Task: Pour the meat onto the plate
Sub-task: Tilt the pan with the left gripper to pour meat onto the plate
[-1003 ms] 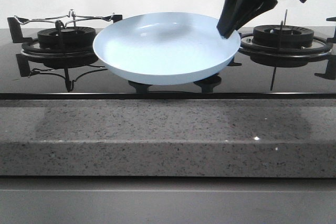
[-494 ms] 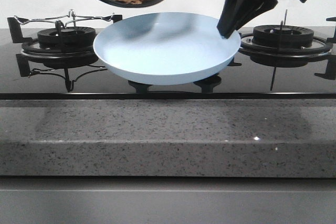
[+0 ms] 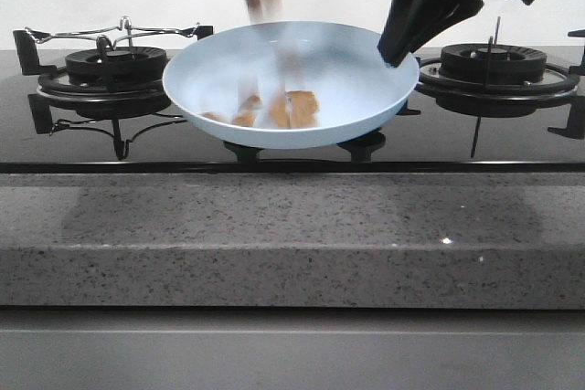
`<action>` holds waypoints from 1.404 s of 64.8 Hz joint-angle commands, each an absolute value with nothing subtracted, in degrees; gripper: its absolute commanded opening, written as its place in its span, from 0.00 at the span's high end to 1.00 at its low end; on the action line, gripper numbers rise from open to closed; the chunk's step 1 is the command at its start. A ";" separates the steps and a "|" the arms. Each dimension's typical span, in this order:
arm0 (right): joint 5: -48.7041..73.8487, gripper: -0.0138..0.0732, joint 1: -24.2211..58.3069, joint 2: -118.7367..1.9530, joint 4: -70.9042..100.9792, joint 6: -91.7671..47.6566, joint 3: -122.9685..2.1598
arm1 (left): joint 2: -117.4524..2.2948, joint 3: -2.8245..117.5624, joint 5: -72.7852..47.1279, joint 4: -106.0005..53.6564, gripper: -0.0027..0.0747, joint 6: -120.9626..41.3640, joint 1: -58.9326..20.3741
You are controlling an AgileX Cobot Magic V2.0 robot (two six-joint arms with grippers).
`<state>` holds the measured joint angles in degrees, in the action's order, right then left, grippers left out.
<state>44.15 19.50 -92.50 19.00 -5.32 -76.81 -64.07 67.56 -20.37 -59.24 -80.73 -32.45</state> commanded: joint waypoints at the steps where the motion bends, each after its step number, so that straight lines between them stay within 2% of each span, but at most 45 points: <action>1: 41.37 0.92 19.50 -89.55 20.43 -5.81 -78.27 | -62.56 69.38 -11.85 -55.35 0.99 -80.87 -36.34; 10: 41.37 0.92 19.50 -89.55 20.43 -5.81 -78.27 | -62.68 69.38 -8.40 -52.13 0.99 -80.87 -39.10; 27: 41.37 0.92 19.50 -89.55 20.43 -5.81 -78.27 | -62.97 69.38 -7.52 -51.29 0.99 -80.61 -39.10; 36: 41.37 0.92 19.50 -89.55 20.43 -5.81 -78.27 | -62.72 69.38 -7.09 -56.29 0.99 -76.89 -37.10; 48: 41.37 0.92 19.50 -89.55 20.43 -5.81 -78.27 | -62.64 69.27 -11.11 -71.57 0.99 -74.71 -25.72; 64: 41.37 0.92 19.50 -89.55 20.43 -5.81 -78.27 | -65.05 67.44 -36.39 -98.13 0.99 -74.03 1.31; 72: 41.37 0.92 19.50 -89.55 20.43 -5.81 -78.27 | -69.62 65.48 -43.76 -105.01 0.99 -65.30 12.47; 81: 41.37 0.92 19.50 -89.55 20.43 -5.81 -78.27 | -76.16 65.20 -48.87 -106.75 0.99 -60.15 18.83; 91: 41.37 0.92 19.50 -89.55 20.43 -5.81 -78.27 | -81.55 65.20 -49.76 -106.75 0.99 -56.75 20.25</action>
